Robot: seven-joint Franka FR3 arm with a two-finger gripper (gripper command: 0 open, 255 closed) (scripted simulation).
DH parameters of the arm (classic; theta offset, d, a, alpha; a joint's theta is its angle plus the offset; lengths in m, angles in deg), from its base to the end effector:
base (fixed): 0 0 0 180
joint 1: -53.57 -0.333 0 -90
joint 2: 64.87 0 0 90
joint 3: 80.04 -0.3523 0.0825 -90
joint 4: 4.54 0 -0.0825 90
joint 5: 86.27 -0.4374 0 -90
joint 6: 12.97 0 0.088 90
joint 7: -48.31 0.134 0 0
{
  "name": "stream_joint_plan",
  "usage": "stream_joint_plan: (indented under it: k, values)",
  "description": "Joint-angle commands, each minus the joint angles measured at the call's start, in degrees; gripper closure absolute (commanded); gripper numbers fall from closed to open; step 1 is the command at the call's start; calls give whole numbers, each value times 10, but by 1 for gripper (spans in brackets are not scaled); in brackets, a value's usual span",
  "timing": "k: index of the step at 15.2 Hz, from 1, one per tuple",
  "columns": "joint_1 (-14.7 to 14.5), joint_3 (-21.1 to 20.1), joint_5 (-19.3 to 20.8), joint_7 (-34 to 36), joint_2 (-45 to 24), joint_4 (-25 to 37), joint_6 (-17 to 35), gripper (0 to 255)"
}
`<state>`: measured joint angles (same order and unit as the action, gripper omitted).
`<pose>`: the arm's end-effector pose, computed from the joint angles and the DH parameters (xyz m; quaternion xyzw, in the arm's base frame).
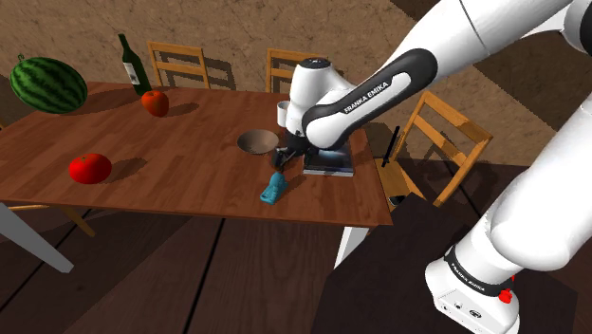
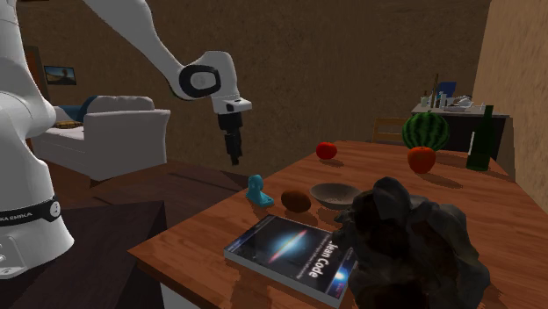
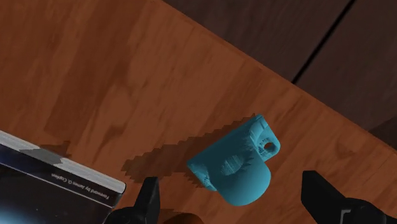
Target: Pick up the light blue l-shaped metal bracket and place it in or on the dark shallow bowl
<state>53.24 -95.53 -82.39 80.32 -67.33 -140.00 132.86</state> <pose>0.5364 0.1522 0.2923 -0.9908 0.1146 -0.0700 0.0144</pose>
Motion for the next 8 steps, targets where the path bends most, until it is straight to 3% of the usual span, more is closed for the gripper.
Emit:
stream_joint_plan:
  k: [1,5,8]
  values:
    - [-4,2,40,39,-50,30,21,0]
    - [-29,26,111,110,-144,99,48,0]
    - [-34,33,119,117,-161,103,59,0]
